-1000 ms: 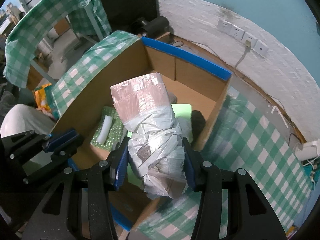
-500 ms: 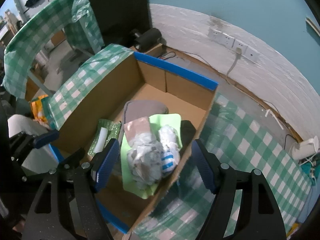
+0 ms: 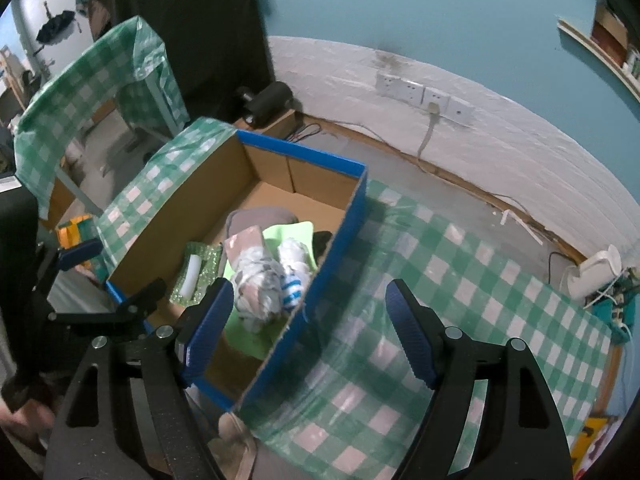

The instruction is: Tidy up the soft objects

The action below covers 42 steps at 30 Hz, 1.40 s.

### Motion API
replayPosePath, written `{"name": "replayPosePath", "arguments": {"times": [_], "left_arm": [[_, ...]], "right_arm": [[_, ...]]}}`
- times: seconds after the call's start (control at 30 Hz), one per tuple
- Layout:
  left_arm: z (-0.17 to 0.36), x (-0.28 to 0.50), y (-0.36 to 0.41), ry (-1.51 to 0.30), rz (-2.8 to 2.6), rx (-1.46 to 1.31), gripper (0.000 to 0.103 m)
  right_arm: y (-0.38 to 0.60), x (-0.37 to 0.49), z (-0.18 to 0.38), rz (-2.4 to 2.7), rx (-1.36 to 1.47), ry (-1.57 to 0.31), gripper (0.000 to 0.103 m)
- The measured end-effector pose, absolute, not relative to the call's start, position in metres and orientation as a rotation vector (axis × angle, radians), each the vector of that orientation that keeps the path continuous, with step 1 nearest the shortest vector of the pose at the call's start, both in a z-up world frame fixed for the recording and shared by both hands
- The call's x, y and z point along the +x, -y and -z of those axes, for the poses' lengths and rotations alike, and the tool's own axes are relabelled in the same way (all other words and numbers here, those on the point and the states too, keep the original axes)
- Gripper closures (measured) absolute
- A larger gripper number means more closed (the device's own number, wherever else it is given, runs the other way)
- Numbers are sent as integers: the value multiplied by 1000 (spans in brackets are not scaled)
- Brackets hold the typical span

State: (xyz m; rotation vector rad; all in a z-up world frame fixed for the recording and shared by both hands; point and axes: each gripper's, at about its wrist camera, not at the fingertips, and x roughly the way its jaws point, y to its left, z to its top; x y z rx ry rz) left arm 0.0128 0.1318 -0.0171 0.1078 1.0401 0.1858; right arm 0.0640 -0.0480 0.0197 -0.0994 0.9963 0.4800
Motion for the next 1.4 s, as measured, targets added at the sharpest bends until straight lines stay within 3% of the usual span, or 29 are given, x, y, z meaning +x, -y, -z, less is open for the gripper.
{"name": "replayPosePath", "arguments": {"times": [0.4, 0.47, 1.4], "left_arm": [[-14, 0, -96, -965, -104, 133, 7], [-20, -2, -89, -946, -84, 143, 1], [-14, 4, -48, -982, -36, 199, 1]], "right_arm": [[101, 35, -36, -415, -63, -918, 25], [107, 32, -36, -394, -77, -911, 25], [148, 25, -18, -341, -20, -925, 25]]}}
